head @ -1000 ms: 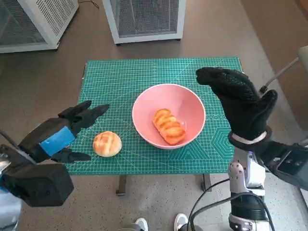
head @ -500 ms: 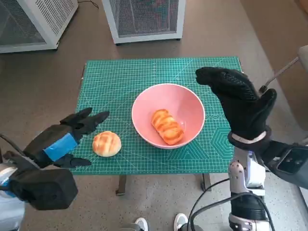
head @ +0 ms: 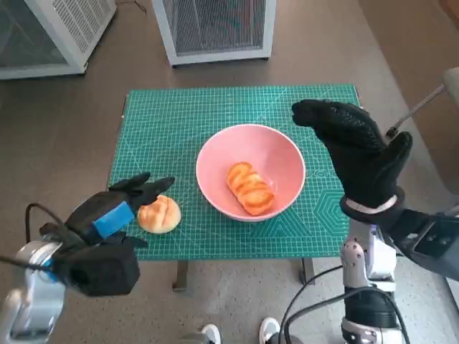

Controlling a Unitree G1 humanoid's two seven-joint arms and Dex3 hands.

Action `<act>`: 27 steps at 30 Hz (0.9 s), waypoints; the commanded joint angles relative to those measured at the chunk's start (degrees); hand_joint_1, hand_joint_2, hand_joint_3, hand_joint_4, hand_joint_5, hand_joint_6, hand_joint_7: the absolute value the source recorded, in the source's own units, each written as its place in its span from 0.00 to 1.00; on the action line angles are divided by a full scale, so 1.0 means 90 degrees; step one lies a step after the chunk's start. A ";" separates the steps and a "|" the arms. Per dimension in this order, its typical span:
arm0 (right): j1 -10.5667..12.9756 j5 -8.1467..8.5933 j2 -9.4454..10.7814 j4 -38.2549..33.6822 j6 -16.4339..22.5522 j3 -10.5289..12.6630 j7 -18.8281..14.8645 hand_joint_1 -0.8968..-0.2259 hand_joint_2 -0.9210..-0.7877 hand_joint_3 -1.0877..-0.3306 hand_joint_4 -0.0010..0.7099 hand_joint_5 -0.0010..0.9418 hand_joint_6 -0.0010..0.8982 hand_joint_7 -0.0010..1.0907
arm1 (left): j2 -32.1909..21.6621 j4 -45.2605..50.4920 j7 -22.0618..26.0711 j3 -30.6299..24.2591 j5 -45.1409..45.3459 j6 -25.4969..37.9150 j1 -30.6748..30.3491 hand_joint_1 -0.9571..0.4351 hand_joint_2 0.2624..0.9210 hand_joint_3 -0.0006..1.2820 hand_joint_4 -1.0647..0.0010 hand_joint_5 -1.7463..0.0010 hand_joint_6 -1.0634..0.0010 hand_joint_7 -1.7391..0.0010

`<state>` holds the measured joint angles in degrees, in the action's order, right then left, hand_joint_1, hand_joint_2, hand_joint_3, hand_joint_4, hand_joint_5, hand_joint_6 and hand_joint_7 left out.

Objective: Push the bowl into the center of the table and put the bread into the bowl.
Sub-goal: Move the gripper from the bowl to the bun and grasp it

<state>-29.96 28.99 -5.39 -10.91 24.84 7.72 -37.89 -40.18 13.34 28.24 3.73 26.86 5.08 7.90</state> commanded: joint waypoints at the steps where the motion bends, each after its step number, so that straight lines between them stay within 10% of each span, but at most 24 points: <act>1: 0.0137 -0.0047 -0.0045 -0.0032 -0.0090 0.0010 -0.0009 0.78 0.18 0.71 0.76 0.04 0.10 0.81 | 0.0128 -0.0420 -0.0254 0.0269 0.0252 -0.0154 0.0246 0.61 0.71 0.00 0.83 1.00 0.73 0.99; 18: 0.0156 -0.0060 -0.0102 -0.0045 -0.0070 0.0042 -0.0001 0.78 0.21 0.71 0.76 0.05 0.11 0.81 | 0.0486 -0.1851 -0.1026 0.1021 0.1111 -0.0322 0.0785 0.66 0.77 0.01 0.77 0.99 0.63 0.98; 27: 0.0167 -0.0083 -0.0091 -0.0015 -0.0066 0.0024 0.0018 0.78 0.19 0.71 0.76 0.05 0.11 0.80 | 0.0564 -0.2119 -0.0935 0.1175 0.1290 -0.0083 0.0909 0.74 0.86 0.02 0.57 0.98 0.44 0.95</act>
<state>-29.91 28.93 -6.21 -10.81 24.59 7.95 -37.89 -35.22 -4.85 19.33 13.73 37.72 3.32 15.11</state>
